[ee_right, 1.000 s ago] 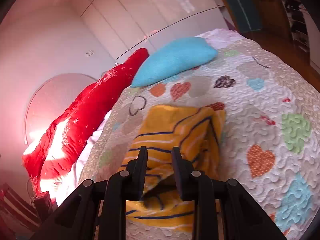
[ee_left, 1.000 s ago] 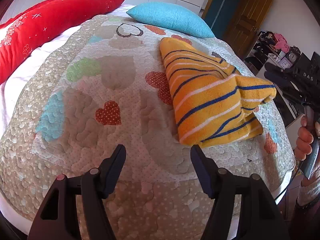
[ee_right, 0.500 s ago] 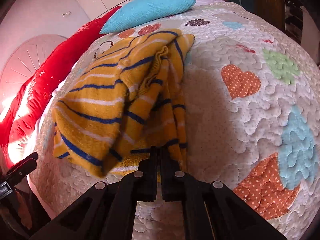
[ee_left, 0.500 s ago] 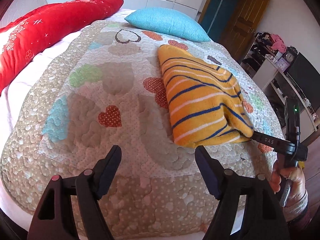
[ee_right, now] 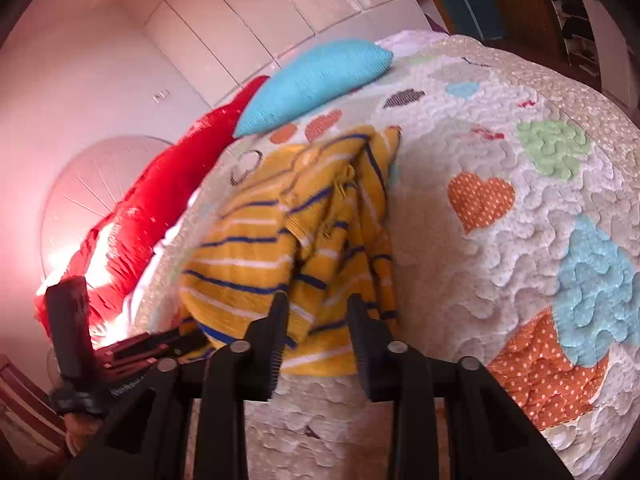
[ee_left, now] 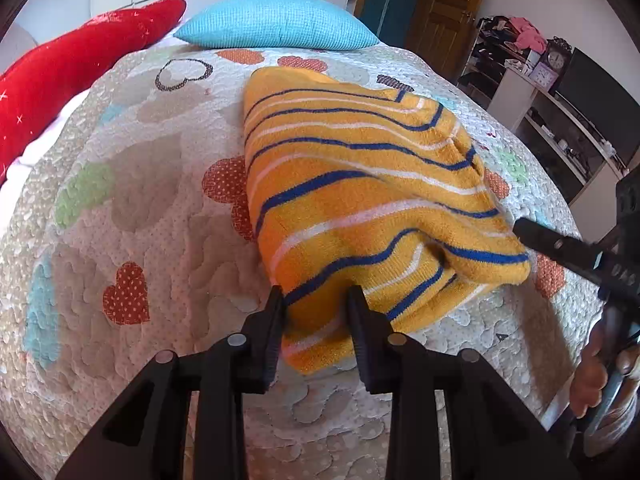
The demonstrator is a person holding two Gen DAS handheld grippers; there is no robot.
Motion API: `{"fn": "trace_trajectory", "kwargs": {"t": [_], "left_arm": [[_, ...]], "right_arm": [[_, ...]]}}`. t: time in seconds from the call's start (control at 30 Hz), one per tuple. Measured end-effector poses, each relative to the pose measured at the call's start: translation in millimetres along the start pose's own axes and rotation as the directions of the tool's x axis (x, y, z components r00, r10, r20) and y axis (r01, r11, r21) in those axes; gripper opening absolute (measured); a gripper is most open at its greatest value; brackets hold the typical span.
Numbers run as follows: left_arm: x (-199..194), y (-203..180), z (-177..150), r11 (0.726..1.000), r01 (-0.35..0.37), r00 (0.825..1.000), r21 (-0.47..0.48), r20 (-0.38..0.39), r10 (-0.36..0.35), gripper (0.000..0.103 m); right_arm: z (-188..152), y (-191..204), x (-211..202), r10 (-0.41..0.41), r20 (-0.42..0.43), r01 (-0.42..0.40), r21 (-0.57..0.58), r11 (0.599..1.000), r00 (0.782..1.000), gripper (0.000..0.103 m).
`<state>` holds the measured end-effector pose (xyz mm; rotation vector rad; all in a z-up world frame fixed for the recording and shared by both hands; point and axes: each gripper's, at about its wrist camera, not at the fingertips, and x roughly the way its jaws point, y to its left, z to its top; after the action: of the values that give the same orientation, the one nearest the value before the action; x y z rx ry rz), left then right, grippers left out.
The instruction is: Fold small clothes
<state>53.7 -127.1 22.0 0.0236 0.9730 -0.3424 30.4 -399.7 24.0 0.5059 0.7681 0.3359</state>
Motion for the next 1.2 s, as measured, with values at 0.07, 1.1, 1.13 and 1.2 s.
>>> {"fn": "trace_trajectory", "kwargs": {"t": [0.07,1.1,1.13,1.2], "left_arm": [[-3,-4,-2,1.0,-0.014,1.0,0.015,0.012,0.014,0.023],[-45,-18,-47,0.991,-0.131,0.991,0.016,-0.006,0.131,0.05],[-49,-18,-51,0.99,-0.141,0.99,0.005,0.008,0.141,0.053],[-56,-16,-58,0.988,-0.155,0.988,-0.013,0.027,0.155,0.055]], "right_arm": [[4,9,1,0.04,0.014,-0.041,0.012,0.999,0.999,0.041],[-19,-23,26,-0.018,-0.046,0.019,0.017,1.0,0.999,0.005],[-20,-25,26,-0.008,-0.038,0.009,0.027,1.0,0.999,0.005],[-21,-25,24,-0.003,-0.027,0.004,0.04,0.999,1.0,0.006]]}}
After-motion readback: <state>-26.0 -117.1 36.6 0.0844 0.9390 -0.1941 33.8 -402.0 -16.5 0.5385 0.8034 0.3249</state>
